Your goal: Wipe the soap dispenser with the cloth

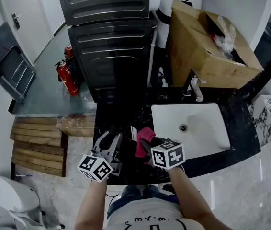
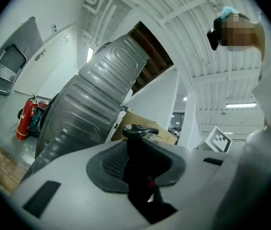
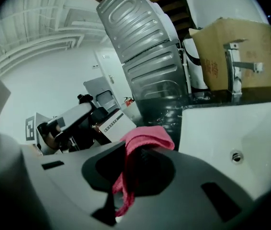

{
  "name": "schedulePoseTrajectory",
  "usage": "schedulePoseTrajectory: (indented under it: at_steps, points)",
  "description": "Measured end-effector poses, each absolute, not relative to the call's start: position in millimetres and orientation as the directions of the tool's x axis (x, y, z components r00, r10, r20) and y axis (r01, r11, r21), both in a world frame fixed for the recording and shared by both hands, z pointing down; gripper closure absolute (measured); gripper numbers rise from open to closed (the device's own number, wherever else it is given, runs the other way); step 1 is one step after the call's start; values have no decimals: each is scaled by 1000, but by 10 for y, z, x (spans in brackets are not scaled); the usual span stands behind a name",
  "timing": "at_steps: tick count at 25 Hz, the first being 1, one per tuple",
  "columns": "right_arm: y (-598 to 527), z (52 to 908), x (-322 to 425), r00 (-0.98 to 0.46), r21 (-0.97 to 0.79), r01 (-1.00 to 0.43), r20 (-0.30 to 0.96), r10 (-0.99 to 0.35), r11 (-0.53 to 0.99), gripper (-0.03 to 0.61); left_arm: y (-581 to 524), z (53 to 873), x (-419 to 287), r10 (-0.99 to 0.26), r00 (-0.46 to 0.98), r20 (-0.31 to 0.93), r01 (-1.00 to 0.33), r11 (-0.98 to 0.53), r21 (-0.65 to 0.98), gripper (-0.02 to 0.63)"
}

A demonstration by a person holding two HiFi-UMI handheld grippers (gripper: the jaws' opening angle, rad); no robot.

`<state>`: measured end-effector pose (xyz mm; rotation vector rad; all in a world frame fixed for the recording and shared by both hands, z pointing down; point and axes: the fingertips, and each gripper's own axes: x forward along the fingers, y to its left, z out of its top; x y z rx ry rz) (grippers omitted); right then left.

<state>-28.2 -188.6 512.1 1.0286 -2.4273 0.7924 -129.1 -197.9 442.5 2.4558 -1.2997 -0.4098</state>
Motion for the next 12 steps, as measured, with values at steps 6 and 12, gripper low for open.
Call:
schedulePoseTrajectory:
  at_steps: [6, 12]
  points:
    - [-2020, 4702, -338, -698, -372, -716, 418, -582, 591, 529, -1977, 4429, -1293, -827, 555, -91, -737, -540, 406, 520]
    - [-2217, 4359, -710, -755, -307, -651, 356, -550, 695, 529, -1973, 4427, -1301, -826, 557, -84, -738, -539, 407, 520]
